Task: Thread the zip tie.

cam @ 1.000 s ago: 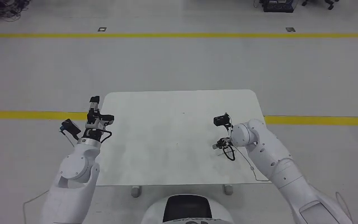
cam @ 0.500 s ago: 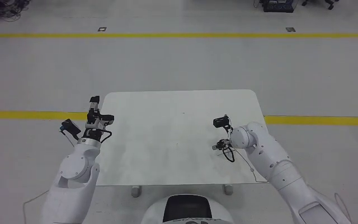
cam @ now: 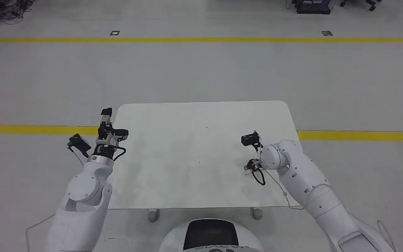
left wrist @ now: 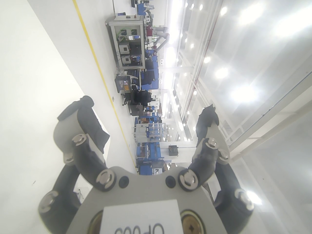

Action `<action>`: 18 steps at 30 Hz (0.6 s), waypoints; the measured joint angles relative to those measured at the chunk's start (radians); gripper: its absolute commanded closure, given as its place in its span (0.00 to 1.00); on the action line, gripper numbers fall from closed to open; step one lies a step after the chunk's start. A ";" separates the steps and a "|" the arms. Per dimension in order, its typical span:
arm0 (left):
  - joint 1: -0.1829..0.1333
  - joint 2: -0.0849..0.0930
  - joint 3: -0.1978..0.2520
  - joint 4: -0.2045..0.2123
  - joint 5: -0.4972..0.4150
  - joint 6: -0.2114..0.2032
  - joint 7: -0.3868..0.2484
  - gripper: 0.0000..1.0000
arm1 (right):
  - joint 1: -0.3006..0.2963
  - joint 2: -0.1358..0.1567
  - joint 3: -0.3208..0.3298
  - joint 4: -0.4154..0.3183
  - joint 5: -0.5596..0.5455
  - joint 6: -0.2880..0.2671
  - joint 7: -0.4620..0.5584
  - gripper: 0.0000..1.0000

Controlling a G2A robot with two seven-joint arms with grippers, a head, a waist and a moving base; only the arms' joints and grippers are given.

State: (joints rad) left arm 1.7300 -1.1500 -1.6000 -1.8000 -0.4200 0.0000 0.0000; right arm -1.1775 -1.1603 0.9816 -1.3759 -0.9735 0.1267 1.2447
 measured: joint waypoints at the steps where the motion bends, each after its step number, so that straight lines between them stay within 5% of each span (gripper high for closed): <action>1: 0.000 0.000 0.000 0.000 0.000 0.000 0.000 0.00 | -0.002 -0.001 -0.002 0.004 0.000 -0.001 -0.005 0.58; 18: 0.000 0.000 0.000 0.000 0.000 0.000 0.000 0.00 | 0.020 -0.028 -0.062 0.133 -0.011 0.020 -0.086 0.72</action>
State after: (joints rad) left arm 1.7300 -1.1500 -1.6000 -1.8000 -0.4200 0.0000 0.0000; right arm -1.1571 -1.1879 0.9197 -1.2426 -0.9841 0.1467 1.1591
